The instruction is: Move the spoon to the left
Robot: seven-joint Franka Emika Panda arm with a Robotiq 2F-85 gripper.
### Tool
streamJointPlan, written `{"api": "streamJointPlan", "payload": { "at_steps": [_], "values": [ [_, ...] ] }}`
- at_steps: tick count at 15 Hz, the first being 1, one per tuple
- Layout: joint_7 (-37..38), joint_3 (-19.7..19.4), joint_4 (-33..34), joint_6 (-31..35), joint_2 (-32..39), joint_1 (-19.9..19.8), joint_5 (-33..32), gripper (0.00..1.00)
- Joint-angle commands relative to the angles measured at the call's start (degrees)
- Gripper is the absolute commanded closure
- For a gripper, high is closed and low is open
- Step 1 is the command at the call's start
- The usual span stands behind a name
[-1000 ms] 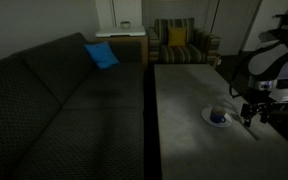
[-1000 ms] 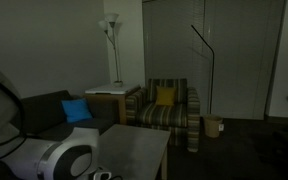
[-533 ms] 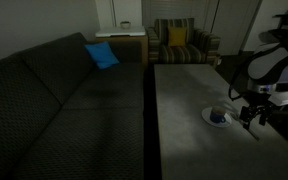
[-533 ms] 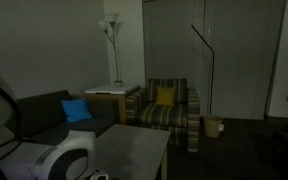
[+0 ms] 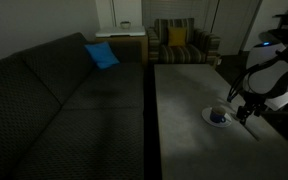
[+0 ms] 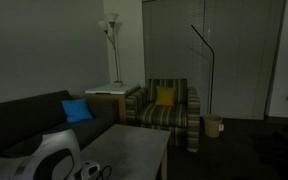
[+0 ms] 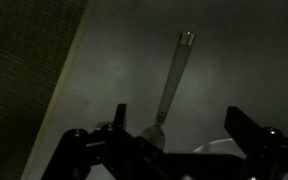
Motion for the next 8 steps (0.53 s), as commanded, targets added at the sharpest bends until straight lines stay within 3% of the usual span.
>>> {"api": "streamJointPlan", "payload": {
  "at_steps": [1, 5, 8],
  "values": [
    [-0.85, -0.97, -7.44, 4.30, -4.27, 0.48, -0.81, 0.00],
    [-6.65, 1.99, -9.35, 11.51, -4.16, -3.22, -0.56, 0.00],
    [-5.73, 2.24, -9.09, 16.28, -1.95, -4.75, -2.12, 0.00]
  ]
}}
